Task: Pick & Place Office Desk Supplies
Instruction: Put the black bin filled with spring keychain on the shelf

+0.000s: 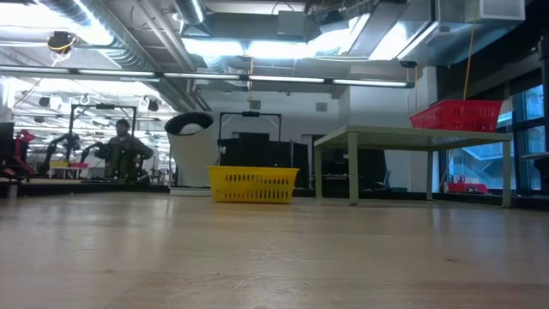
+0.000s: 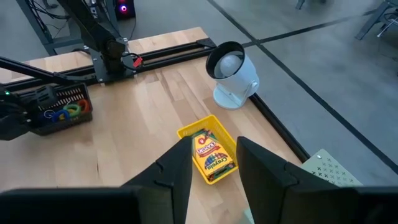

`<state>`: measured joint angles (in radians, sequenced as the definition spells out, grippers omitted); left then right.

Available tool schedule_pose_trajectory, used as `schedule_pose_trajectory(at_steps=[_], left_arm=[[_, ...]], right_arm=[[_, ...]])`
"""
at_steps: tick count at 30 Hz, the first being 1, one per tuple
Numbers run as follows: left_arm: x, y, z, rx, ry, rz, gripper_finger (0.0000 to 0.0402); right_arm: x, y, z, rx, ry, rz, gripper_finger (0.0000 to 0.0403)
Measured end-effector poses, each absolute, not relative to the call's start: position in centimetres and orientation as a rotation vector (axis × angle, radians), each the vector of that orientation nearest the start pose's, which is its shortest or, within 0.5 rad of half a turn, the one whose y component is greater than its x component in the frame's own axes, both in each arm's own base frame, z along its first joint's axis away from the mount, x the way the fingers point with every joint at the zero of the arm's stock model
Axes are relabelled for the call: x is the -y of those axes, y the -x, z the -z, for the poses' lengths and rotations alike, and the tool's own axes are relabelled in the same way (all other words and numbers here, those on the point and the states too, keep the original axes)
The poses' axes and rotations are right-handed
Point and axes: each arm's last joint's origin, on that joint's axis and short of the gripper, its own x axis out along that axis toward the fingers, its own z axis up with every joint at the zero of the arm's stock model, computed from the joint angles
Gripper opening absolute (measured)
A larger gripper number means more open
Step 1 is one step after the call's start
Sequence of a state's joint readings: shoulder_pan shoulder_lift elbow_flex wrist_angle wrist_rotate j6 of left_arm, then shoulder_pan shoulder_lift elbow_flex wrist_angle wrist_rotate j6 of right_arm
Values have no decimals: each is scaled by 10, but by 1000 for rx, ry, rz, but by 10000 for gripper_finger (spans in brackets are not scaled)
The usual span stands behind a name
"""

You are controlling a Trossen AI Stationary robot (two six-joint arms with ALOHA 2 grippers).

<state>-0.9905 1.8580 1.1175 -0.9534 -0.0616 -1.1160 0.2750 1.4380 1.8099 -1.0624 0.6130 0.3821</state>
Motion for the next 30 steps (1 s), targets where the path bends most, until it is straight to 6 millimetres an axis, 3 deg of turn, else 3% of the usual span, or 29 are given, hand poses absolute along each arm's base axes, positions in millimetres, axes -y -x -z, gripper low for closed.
schedule_pose_trajectory(at_steps=[11, 17, 30], left_arm=[[230, -203, -171, -1434, 35, -299, 4], [218, -234, -193, -1344, -26, -275, 3], [146, -325, -202, -1104, -3, -125, 3]], right_arm=[[-64, -255, -452, -553, -57, 401, 126], [-70, -251, -450, -578, -52, 384, 126], [-90, -239, -445, -617, -111, 358, 126]])
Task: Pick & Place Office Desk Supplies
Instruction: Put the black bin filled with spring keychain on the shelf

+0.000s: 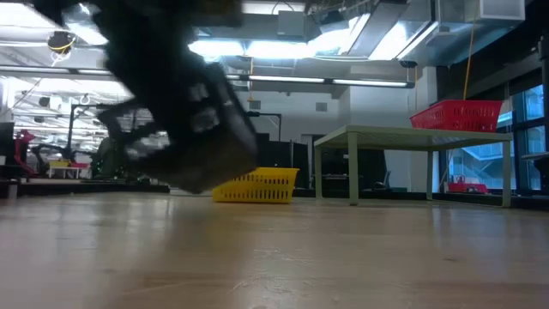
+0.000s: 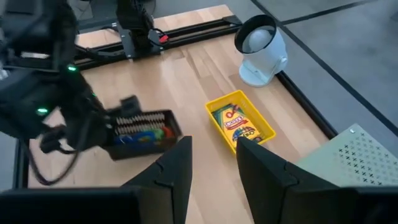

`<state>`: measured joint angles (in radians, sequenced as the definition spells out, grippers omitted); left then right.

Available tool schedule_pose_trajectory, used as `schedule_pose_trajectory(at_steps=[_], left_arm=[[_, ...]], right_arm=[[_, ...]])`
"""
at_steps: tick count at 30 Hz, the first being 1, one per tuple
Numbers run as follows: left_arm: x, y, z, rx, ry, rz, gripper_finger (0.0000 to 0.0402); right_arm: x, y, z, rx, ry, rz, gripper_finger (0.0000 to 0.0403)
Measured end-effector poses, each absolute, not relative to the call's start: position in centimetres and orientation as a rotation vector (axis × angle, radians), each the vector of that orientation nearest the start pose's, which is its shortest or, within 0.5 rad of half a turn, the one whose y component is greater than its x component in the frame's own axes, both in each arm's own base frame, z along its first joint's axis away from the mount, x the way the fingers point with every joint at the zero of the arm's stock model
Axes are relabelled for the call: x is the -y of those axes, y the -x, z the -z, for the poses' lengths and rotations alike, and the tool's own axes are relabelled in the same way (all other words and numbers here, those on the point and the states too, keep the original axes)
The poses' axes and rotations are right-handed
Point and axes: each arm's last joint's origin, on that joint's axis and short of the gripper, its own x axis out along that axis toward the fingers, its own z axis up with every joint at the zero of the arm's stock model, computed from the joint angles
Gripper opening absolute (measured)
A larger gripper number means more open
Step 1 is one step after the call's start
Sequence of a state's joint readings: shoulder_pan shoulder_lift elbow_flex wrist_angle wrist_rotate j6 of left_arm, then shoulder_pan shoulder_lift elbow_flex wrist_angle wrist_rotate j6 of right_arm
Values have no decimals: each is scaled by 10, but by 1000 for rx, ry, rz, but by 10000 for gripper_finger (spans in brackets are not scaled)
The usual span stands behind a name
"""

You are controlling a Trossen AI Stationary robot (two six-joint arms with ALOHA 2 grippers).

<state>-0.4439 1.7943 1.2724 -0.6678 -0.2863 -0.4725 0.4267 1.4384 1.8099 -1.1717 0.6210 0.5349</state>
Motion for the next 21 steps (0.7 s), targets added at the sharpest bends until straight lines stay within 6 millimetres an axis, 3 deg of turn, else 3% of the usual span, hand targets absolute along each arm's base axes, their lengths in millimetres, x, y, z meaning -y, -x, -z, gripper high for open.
schedule_pose_trajectory(at_steps=[8, 13, 21], left_arm=[[113, -345, -200, -1096, -22, -66, 3], [115, -352, -184, -1146, -60, -21, 3], [123, -373, -178, -1138, -64, -19, 3]], right_arm=[[-94, -238, -445, -612, -135, 352, 126], [-94, -238, -445, -612, -138, 352, 126], [-95, -238, -445, -604, -145, 348, 126]])
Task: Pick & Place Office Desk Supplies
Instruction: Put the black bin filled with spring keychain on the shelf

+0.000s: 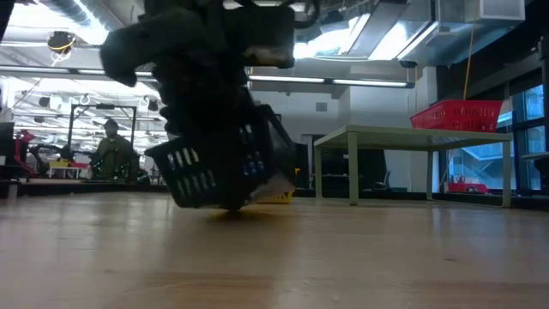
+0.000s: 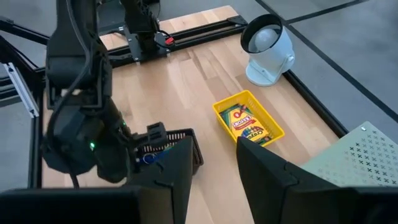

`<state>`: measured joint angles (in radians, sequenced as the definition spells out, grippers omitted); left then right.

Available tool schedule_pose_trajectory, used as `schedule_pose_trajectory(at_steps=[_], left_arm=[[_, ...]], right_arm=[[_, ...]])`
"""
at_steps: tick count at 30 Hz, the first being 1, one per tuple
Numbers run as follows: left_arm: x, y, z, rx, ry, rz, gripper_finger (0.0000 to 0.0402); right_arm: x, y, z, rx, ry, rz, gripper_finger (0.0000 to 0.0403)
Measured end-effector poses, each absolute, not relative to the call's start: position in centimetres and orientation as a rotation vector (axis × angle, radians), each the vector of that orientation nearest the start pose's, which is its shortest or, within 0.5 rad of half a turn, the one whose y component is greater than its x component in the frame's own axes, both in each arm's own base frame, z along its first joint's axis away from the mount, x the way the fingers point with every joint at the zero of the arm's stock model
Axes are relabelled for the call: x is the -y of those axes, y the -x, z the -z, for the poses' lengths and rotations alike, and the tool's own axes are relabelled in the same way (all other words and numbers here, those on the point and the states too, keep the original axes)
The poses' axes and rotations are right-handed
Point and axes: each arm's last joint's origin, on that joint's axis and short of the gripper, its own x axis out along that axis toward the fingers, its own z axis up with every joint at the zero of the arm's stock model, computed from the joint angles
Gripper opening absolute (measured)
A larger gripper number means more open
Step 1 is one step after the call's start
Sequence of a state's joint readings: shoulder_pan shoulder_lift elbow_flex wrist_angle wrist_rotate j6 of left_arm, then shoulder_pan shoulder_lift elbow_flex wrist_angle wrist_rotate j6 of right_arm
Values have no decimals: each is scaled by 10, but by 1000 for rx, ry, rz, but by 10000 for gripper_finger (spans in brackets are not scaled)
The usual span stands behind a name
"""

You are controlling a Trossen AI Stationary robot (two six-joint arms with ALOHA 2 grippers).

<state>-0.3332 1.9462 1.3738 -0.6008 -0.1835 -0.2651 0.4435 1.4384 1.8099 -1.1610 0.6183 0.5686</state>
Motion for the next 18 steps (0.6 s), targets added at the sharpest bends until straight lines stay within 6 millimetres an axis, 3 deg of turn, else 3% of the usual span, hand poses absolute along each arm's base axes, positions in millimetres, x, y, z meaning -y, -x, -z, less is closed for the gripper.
schedule_pose_trajectory(at_steps=[8, 18], left_arm=[[129, -386, -167, -1158, -51, -8, 35], [127, -392, -168, -1151, -40, -5, 69]], right_arm=[[-95, -239, -445, -607, -149, 341, 126], [-96, -239, -445, -619, -158, 318, 126]])
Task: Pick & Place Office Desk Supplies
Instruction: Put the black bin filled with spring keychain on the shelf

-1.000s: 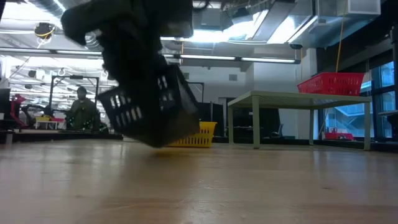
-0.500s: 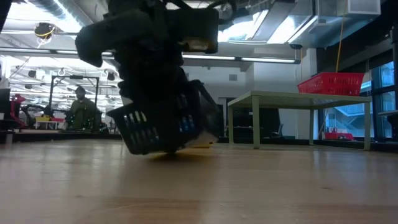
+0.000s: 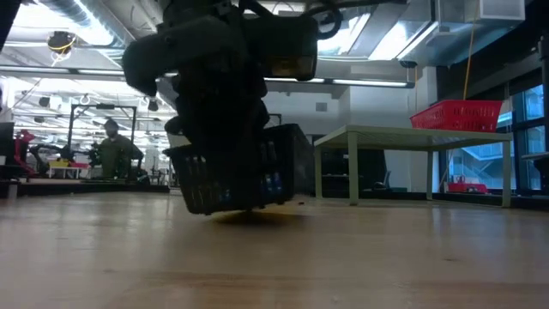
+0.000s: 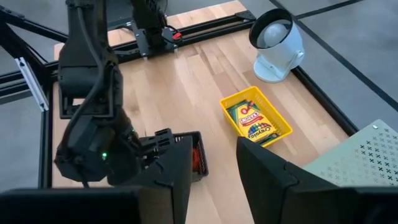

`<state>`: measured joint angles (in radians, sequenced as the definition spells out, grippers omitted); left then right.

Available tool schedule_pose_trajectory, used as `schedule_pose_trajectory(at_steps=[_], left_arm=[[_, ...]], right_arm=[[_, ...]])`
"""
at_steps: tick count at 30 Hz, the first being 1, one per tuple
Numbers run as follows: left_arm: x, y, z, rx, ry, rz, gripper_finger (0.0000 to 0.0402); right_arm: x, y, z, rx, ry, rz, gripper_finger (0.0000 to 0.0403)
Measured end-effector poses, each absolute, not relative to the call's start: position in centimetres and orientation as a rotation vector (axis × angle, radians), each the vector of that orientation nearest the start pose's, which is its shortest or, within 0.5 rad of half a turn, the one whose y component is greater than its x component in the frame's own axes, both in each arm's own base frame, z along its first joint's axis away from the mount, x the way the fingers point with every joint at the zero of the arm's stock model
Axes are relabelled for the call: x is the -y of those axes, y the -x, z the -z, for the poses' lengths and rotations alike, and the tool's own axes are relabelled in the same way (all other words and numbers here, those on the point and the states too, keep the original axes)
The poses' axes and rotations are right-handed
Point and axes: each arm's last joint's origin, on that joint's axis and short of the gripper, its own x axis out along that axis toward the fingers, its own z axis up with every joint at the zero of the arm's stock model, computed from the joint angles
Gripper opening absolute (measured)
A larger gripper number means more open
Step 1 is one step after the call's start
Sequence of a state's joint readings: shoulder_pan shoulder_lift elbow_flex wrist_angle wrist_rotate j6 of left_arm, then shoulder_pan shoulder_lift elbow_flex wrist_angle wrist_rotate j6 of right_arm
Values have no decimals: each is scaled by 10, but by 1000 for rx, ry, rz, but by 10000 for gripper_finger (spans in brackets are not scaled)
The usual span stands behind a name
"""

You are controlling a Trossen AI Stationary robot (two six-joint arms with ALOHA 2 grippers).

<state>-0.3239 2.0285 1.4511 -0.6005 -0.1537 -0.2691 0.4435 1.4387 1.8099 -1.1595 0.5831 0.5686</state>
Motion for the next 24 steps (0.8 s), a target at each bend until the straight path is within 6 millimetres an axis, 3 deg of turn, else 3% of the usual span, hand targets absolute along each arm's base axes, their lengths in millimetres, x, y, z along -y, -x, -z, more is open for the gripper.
schedule_pose_trajectory(at_steps=[12, 17, 24], left_arm=[[120, -397, -171, -1165, 64, 101, 171], [119, -406, -190, -1138, 118, 170, 190], [119, -411, -220, -1147, 48, 224, 192]], right_arm=[[-96, -239, -445, -630, -166, 298, 126], [-98, -238, -445, -631, -164, 289, 126], [-98, -238, -445, -627, -195, 298, 126]])
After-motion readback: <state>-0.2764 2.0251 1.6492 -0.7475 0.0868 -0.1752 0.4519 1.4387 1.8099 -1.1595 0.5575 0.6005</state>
